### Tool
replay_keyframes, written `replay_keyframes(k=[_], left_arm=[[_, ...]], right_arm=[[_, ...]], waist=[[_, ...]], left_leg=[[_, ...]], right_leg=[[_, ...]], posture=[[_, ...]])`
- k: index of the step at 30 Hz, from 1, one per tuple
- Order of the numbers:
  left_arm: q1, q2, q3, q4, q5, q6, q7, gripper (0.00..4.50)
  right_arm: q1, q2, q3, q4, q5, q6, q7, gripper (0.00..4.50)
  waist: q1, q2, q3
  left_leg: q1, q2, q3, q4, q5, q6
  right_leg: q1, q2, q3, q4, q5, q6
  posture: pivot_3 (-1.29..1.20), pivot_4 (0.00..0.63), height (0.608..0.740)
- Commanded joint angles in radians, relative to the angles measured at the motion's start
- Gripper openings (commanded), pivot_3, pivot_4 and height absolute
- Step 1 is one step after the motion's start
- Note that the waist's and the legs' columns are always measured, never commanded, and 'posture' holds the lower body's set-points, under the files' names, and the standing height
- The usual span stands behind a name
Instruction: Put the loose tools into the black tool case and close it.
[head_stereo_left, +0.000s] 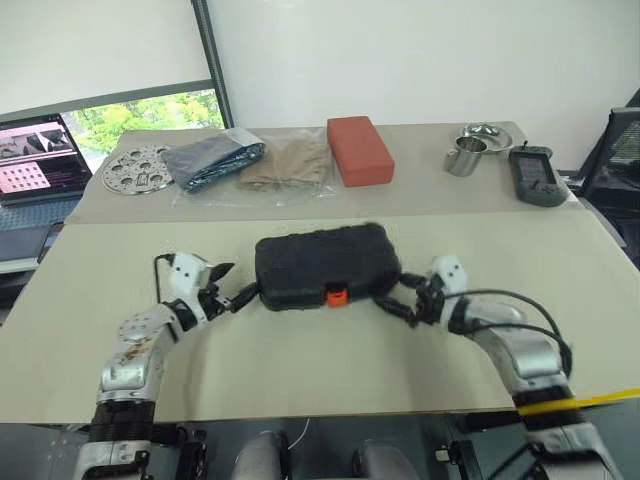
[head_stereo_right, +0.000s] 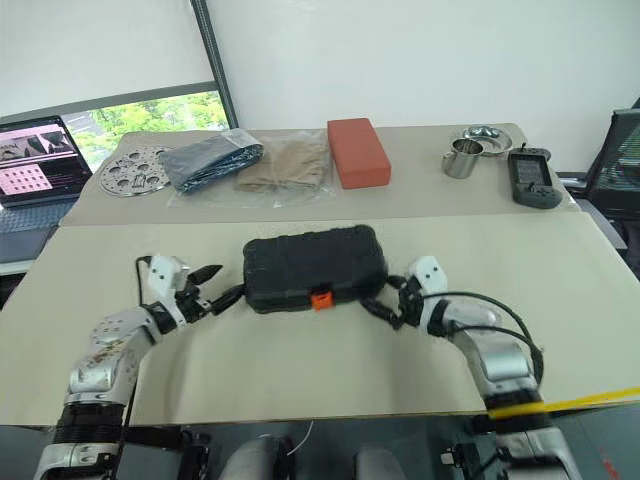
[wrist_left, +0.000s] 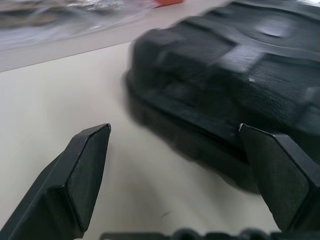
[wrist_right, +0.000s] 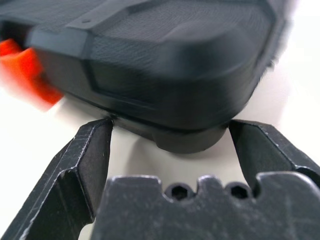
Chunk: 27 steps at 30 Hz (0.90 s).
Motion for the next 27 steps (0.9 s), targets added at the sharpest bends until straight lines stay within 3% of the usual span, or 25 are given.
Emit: replay_keyframes(k=[1, 6, 12, 21, 24, 27], left_arm=[[-0.001, -0.039, -0.135, -0.101, -0.006, 0.019, -0.052, 4.46], [-0.027, -0.057, -0.183, -0.108, -0.001, 0.019, -0.061, 4.46], [-0.085, -0.019, -0.125, -0.069, -0.049, 0.001, -0.106, 4.46], [-0.284, 0.137, 0.000, 0.014, -0.218, 0.062, -0.330, 4.46], [-0.403, 0.138, 0.002, 0.086, -0.227, 0.063, -0.359, 4.46], [-0.525, 0.075, -0.054, 0.241, -0.119, -0.031, -0.308, 4.46]], right_arm=[[-0.097, 0.047, -0.036, 0.088, -0.054, -0.148, -0.086, 4.21], [-0.166, 0.057, -0.086, 0.240, -0.116, -0.253, -0.208, 4.21], [-0.185, 0.048, -0.126, 0.283, -0.126, -0.277, -0.257, 4.21], [-0.023, 0.031, -0.143, -0.030, -0.010, -0.157, -0.131, 4.21], [0.020, 0.026, -0.134, -0.137, 0.049, -0.079, -0.076, 4.21], [0.033, 0.015, -0.101, -0.181, 0.053, -0.046, -0.028, 4.21]], waist=[[0.000, 0.000, 0.000], [0.000, 0.001, 0.000], [-0.005, 0.001, 0.000], [-0.007, 0.002, 0.001], [-0.004, 0.002, 0.002], [-0.001, 0.002, 0.002]], left_leg=[[0.000, 0.000, 0.000, 0.000, 0.000, 0.000], [-0.001, 0.000, 0.001, 0.000, 0.004, -0.006], [0.000, 0.000, 0.000, -0.001, 0.004, -0.007], [-0.001, 0.001, 0.001, -0.002, 0.004, -0.007], [-0.001, 0.001, 0.001, -0.002, 0.004, -0.006], [-0.001, 0.000, 0.000, -0.001, 0.003, -0.005]], right_leg=[[0.000, 0.000, 0.000, 0.000, 0.000, 0.000], [0.000, 0.000, 0.001, -0.001, 0.000, 0.000], [0.000, 0.001, 0.002, -0.001, 0.000, 0.000], [-0.001, 0.001, 0.002, -0.001, 0.000, 0.000], [-0.001, 0.001, 0.002, -0.001, 0.000, 0.000], [-0.001, 0.002, 0.001, -0.001, 0.000, 0.000]], posture=[[0.00, 0.150, 0.740], [0.00, 0.150, 0.740], [0.00, 0.150, 0.740], [0.00, 0.150, 0.740], [0.00, 0.150, 0.740], [0.00, 0.150, 0.740]])
